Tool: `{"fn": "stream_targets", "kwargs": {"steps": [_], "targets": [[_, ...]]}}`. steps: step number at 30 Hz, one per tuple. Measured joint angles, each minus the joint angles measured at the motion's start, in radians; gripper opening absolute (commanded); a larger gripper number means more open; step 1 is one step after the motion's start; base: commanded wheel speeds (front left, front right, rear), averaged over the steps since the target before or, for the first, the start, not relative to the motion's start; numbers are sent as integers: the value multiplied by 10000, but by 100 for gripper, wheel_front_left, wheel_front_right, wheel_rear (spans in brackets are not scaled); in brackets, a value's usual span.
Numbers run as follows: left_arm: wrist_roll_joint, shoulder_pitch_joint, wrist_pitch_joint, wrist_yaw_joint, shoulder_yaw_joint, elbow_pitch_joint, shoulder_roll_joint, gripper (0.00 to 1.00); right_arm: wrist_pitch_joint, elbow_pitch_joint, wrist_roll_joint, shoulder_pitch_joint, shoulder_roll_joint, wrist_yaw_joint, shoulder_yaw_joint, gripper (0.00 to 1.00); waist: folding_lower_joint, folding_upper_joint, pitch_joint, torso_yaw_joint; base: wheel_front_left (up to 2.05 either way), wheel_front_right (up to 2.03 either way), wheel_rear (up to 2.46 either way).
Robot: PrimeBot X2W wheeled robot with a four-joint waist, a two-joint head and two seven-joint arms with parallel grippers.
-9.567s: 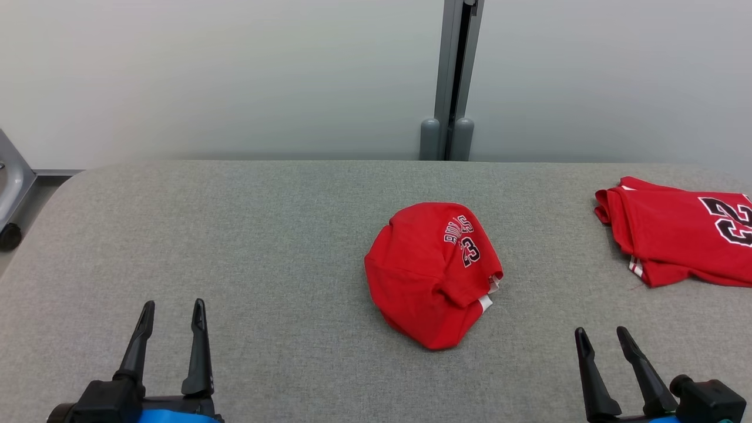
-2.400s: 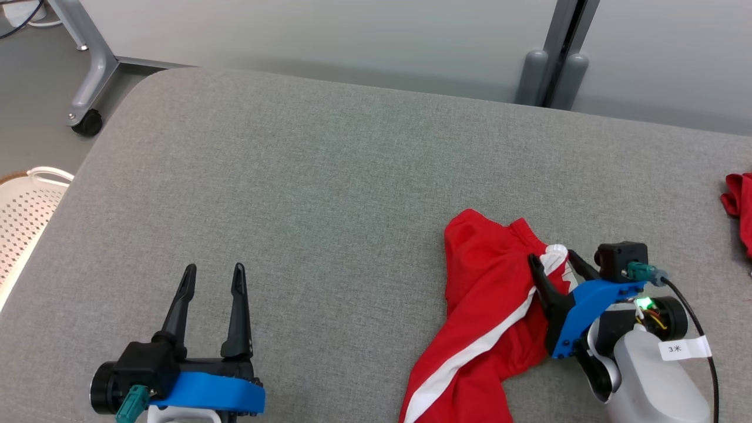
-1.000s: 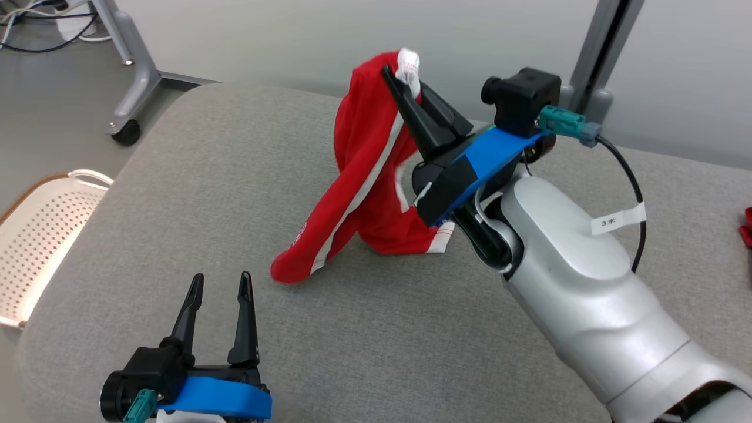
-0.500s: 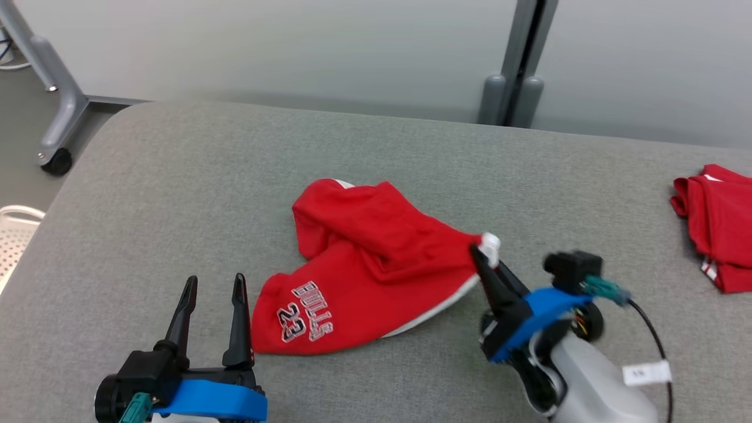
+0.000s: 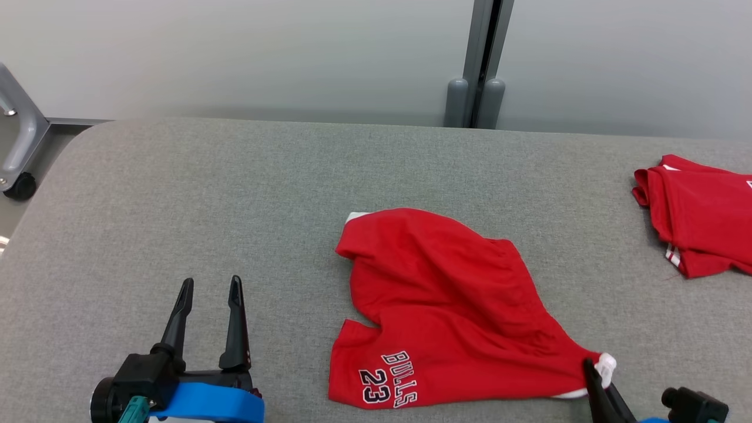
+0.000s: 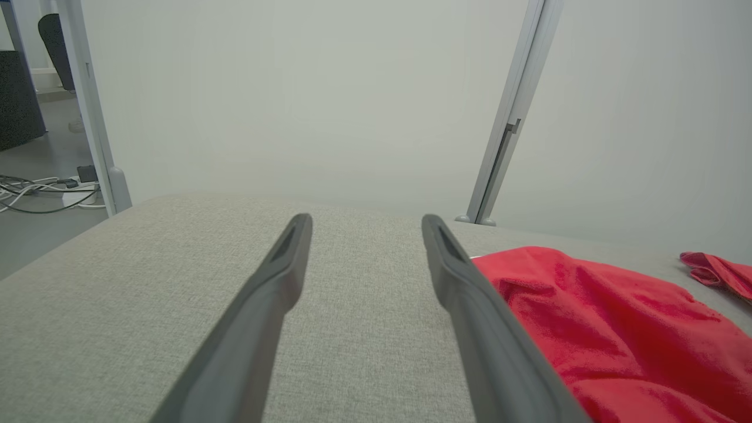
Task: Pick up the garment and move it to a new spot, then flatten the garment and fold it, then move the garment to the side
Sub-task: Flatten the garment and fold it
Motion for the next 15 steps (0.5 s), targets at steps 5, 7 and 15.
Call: {"fn": "stream_targets", "kwargs": {"steps": [5, 7, 15], "targets": [[2, 39, -2, 0, 6, 2, 2, 100, 476, -1012, -759, 967, 291, 0, -671, 100, 0, 0, -60, -66, 0, 0, 0], [15, 56, -2, -17, 8, 2, 2, 100, 512, -1448, -1432, 1165, 328, 0, -936, 100, 0, 0, -89, -79, 0, 0, 0], [36, 66, 0, -71, 15, 8, 2, 100, 1223, -3336, -2918, 924, 414, 0, -1448, 100, 0, 0, -76, -44, 0, 0, 0]]}}
